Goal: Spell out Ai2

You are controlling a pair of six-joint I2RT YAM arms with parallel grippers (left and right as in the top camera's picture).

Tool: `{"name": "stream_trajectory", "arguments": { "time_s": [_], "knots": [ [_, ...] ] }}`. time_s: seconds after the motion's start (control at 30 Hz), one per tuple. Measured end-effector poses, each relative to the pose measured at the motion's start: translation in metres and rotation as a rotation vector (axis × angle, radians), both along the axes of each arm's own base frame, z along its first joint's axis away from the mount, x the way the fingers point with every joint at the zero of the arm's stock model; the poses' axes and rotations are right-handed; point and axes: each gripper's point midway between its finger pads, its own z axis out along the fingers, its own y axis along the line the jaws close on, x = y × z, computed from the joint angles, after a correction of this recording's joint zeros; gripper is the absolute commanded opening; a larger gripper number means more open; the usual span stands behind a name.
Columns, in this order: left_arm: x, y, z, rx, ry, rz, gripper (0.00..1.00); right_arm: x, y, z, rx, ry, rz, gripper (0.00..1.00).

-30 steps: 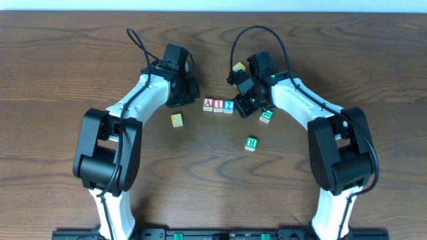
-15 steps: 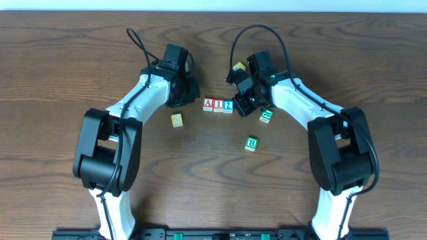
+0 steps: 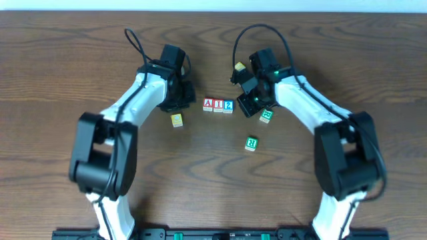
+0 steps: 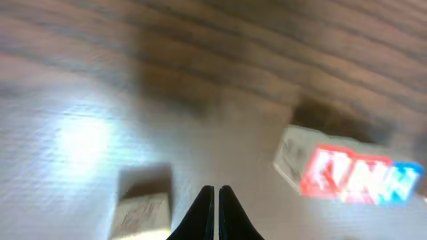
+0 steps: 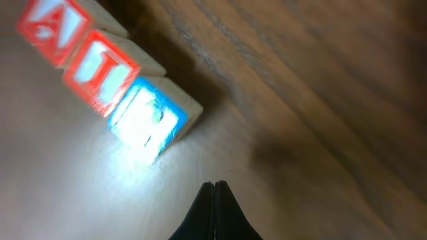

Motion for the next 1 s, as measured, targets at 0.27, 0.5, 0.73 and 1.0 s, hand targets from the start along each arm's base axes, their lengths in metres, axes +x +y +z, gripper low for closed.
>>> {"name": "stream_trajectory", "arguments": {
  "time_s": [0.27, 0.5, 0.73, 1.0],
  "knots": [
    [-0.029, 0.014, 0.127, -0.011, -0.219, -0.064, 0.06, -0.029, -0.016, 0.135, 0.041, -0.201, -0.020, 0.01],
    [-0.091, 0.031, 0.216, -0.027, -0.407, -0.149, 0.06, -0.104, -0.043, 0.217, 0.075, -0.294, -0.029, 0.01],
    [-0.165, 0.053, 0.259, -0.049, -0.617, -0.182, 0.06, -0.190, -0.073, 0.268, 0.145, -0.479, -0.032, 0.02],
    [-0.191, 0.062, 0.221, -0.048, -0.574, -0.164, 0.95, -0.246, -0.097, 0.246, 0.147, -0.533, -0.049, 0.99]
  ]
}}
